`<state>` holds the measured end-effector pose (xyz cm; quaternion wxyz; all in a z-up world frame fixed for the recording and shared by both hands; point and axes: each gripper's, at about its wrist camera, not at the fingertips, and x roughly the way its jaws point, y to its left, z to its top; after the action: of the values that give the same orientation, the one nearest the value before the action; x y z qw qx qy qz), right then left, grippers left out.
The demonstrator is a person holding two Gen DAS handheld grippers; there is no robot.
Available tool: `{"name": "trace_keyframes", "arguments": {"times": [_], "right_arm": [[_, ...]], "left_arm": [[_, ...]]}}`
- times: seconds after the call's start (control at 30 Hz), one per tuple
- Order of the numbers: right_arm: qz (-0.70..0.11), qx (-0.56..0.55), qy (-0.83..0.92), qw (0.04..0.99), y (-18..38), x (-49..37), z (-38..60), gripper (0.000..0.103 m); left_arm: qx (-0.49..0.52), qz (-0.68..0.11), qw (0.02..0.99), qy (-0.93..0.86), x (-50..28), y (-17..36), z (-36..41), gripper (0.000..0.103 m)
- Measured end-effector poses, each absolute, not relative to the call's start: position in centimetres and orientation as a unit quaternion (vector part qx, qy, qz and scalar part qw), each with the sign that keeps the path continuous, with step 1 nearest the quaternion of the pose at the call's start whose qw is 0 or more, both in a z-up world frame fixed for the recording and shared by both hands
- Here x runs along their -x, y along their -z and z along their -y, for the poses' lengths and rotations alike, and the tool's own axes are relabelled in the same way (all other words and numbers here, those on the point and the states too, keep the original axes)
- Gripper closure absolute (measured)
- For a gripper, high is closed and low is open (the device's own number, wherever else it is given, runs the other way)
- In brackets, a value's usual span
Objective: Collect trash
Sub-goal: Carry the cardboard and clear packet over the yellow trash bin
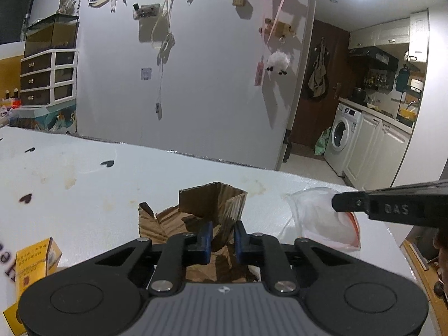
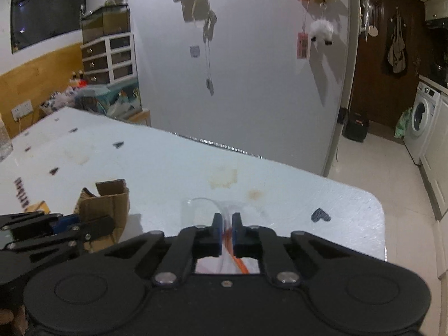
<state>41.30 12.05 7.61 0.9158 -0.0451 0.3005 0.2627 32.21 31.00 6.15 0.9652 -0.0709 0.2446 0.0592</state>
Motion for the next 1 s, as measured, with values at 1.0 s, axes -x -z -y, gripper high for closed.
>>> {"name": "trace_keyframes", "arguments": {"times": [1.0], "right_arm": [[-0.24,-0.026,-0.292,0.925,-10.5,-33.7,0.3,0.102]], "left_arm": [[0.054,-0.209,0.976,-0.022,-28.3,-9.0,-21.6,0.087]]}}
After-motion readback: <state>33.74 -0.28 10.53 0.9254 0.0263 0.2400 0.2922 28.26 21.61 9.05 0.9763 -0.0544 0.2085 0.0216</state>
